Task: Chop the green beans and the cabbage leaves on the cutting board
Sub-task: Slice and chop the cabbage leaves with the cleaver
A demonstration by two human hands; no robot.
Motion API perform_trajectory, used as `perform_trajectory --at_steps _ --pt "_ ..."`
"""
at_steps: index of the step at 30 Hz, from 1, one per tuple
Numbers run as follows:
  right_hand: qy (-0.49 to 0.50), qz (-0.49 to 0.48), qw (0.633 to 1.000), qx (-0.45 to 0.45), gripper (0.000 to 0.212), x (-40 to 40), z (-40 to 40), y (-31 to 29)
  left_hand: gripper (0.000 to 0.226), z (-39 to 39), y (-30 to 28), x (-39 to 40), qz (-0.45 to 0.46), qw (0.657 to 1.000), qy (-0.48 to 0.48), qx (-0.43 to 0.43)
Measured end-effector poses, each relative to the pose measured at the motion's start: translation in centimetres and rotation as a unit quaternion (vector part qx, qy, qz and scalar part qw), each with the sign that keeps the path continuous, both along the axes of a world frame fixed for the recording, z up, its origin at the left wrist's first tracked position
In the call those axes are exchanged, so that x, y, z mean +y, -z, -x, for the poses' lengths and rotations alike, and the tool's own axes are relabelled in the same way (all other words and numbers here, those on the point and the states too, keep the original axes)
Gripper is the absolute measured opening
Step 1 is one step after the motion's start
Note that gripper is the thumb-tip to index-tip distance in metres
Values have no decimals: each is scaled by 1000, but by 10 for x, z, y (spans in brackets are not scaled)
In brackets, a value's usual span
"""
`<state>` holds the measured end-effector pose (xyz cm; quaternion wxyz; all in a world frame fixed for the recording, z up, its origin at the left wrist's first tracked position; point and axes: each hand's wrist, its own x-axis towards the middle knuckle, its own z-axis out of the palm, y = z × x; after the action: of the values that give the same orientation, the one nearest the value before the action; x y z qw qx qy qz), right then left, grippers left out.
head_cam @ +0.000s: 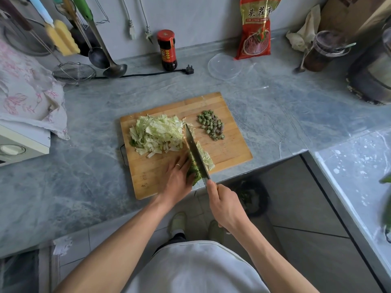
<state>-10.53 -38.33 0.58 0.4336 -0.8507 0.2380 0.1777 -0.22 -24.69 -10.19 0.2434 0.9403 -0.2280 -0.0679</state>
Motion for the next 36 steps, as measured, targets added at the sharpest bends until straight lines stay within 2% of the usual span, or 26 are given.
perform_trajectory --at_steps 7,15,18,21,25,30,36 --pt "-10 8 999 -35 49 11 -7 3 59 0 2 -2 -23 1000 -1 13" --pt "-8 9 999 -36 44 17 -5 6 63 2 3 0 -49 998 -9 27" --pt "7 7 999 -43 47 19 -11 9 64 3 0 -1 -63 997 -1 39" --pt "-13 10 999 -33 45 19 3 12 65 1 3 2 -64 997 -3 46" --pt "22 0 999 -34 53 21 -12 10 57 2 -2 0 -60 997 1 46" --pt "25 3 999 -23 57 20 -4 15 60 1 -4 0 -34 999 0 36" --pt "40 -4 999 -26 54 14 -29 4 58 1 -4 -1 -33 999 0 41"
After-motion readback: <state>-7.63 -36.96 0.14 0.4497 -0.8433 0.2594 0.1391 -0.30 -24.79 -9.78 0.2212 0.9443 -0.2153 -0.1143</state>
